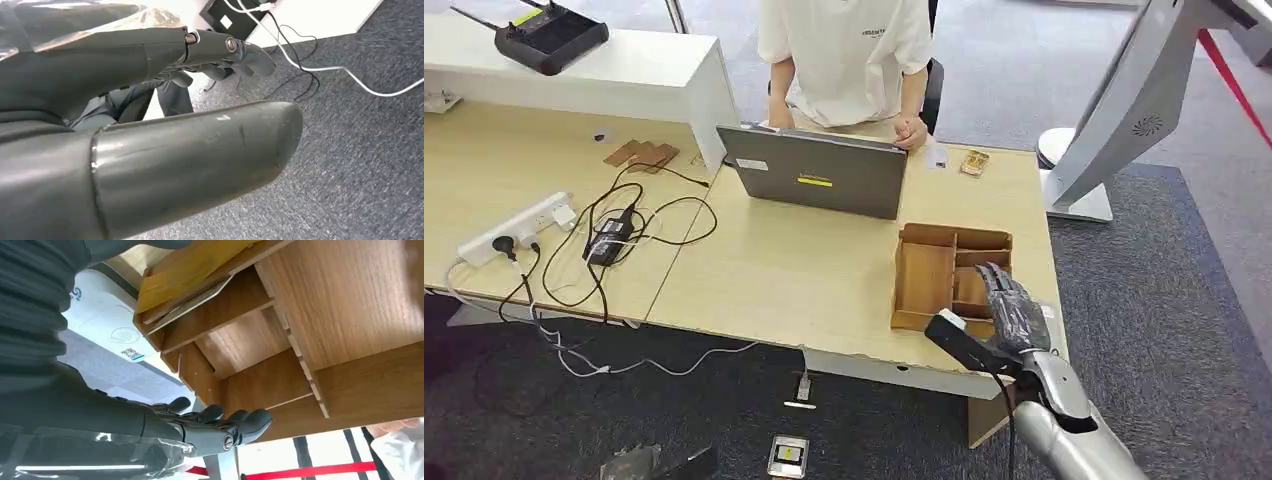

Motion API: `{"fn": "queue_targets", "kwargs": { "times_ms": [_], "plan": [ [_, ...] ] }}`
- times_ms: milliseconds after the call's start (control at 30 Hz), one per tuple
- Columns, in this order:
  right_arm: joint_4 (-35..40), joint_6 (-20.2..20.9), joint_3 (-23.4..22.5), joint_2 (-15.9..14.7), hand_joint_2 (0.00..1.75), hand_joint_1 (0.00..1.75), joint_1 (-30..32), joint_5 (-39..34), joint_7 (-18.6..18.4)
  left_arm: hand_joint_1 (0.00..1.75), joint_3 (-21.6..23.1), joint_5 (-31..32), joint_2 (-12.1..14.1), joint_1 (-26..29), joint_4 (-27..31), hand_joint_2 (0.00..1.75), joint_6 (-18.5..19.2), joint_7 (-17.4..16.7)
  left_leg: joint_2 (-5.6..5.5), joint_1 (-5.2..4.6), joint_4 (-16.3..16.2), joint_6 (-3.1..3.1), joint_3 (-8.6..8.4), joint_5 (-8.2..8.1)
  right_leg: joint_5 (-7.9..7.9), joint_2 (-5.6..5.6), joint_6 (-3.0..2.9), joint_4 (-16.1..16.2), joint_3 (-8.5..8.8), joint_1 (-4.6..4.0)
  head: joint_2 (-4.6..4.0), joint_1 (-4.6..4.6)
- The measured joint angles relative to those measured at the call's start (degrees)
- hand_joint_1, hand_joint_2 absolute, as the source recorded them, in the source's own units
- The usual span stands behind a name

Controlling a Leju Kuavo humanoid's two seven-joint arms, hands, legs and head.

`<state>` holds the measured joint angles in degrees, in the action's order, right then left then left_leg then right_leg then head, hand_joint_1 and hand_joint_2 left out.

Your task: Pass the card to the sensor for recognition and then transmit it.

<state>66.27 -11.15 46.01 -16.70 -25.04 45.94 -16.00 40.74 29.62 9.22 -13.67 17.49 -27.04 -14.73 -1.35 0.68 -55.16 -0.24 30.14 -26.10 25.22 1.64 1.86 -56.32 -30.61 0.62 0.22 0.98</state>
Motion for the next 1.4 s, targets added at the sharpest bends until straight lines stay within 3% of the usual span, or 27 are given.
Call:
{"fn": "queue_targets", "kwargs": {
  "times_ms": [500, 533, 567, 600, 633, 667, 1400],
  "plan": [
    [-1.38, -0.61, -0.11, -0.52, 1.75, 0.00, 0.13, -0.02, -0.39, 0.00, 0.09, 0.37, 0.00, -0.01, 0.02, 0.00, 0.02, -0.07, 0.01, 0.00, 0.00, 0.00, -0.01, 0.00, 0.00, 0.00, 0.00, 0.01, -0.01, 0.00, 0.00, 0.00],
    [-1.40, -0.68, -0.13, -0.57, 1.75, 0.16, 0.14, -0.02, -0.42, 0.00, 0.09, 0.39, 0.00, -0.01, 0.02, 0.00, 0.04, -0.07, 0.01, 0.00, 0.00, 0.00, -0.01, 0.00, 0.00, 0.00, 0.00, 0.01, -0.01, 0.00, 0.00, 0.00],
    [-1.42, -0.76, -0.13, -0.59, 1.75, 0.84, 0.15, -0.02, -0.44, 0.00, 0.11, 0.44, 0.00, -0.02, 0.04, 0.00, 0.04, -0.07, 0.01, 0.00, 0.00, 0.00, -0.01, 0.00, 0.00, 0.00, 0.00, 0.01, -0.01, 0.00, 0.00, 0.00],
    [-1.47, -0.76, -0.13, -0.66, 1.75, 1.10, 0.17, -0.07, -0.46, 0.00, 0.13, 0.50, 0.00, -0.04, 0.04, 0.00, 0.07, -0.09, 0.01, 0.00, 0.00, 0.00, -0.01, 0.00, 0.00, 0.00, 0.00, 0.01, -0.01, 0.00, 0.00, 0.00],
    [-1.55, -0.85, -0.13, -0.70, 1.75, 1.68, 0.21, -0.17, -0.46, 0.00, 0.15, 0.57, 0.00, -0.05, 0.06, 0.00, 0.09, -0.11, 0.01, 0.00, 0.00, 0.00, -0.01, 0.00, 0.00, 0.00, 0.00, 0.01, -0.01, 0.00, 0.00, 0.00],
    [-1.62, -0.94, -0.15, -0.74, 1.75, 1.75, 0.30, -0.24, -0.46, 0.00, 0.20, 0.63, -0.02, -0.06, 0.07, 0.00, 0.11, -0.13, 0.00, 0.00, 0.00, 0.00, -0.01, 0.00, 0.00, 0.00, 0.00, 0.01, -0.01, 0.00, 0.00, 0.00],
    [-1.92, -1.77, -0.31, -1.03, 1.75, 1.68, 0.44, -1.00, -0.55, 0.00, 0.59, 0.44, -0.02, -0.14, 0.13, 0.00, 0.20, 0.28, 0.01, 0.00, 0.00, 0.00, 0.00, 0.00, 0.00, 0.00, 0.00, 0.00, -0.01, 0.00, 0.00, 0.00]
  ]
}}
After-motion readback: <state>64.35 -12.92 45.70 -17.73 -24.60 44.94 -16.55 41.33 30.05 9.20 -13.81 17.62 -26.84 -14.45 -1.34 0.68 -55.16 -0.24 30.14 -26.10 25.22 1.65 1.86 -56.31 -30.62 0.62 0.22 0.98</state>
